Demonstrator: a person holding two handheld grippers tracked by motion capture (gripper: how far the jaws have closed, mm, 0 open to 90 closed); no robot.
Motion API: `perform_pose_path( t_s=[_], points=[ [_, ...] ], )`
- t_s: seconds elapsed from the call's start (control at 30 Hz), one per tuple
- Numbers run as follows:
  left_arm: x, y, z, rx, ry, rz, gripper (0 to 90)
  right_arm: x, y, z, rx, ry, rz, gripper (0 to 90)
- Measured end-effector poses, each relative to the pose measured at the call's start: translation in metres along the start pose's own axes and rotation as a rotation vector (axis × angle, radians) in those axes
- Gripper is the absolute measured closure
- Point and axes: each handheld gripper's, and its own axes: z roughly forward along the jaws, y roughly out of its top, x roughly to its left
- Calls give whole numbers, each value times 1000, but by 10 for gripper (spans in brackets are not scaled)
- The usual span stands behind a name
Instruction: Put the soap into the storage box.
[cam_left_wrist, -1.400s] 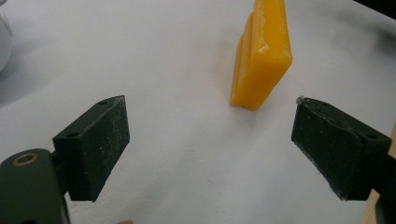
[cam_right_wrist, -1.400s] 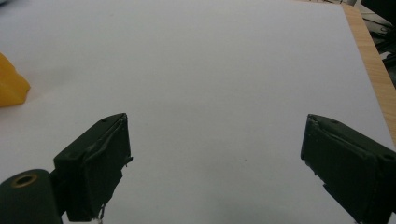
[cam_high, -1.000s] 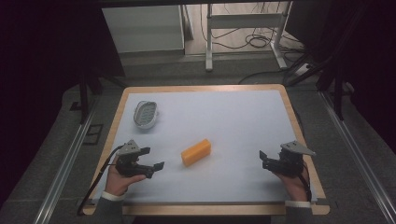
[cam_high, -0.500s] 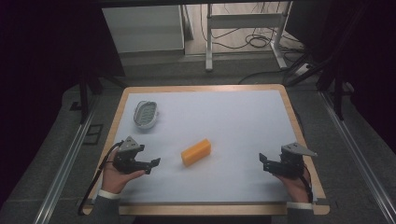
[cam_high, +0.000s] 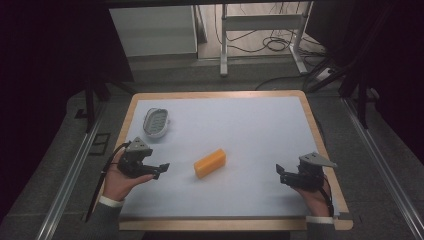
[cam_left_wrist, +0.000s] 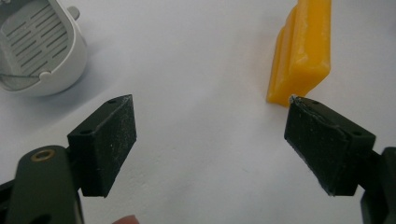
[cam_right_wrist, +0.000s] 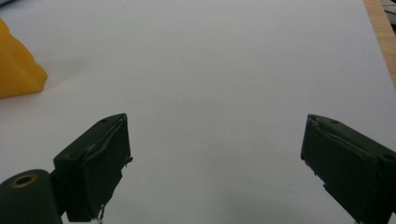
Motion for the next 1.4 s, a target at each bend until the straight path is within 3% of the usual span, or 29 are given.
perform_pose_path(
  t_s=[0.2, 0.73, 1.13, 1.3, 1.4],
  points=[
    [-4, 17, -4, 2, -27, 31, 173, -2, -2, -3, -2, -14, 7, 84],
    [-25, 48, 9, 2, -71, 134, 177, -4, -2, -3, -14, -45, 6, 84],
    [-42, 70, 24, 52, -94, 154, 183, -4, -3, -2, -3, -51, 9, 84],
    [-52, 76, 34, 88, -105, 182, 199, -4, -4, 0, 6, -52, 11, 84],
    [-55, 79, 43, 104, -116, 180, 199, -5, -4, 0, 9, -49, 15, 84]
  ],
)
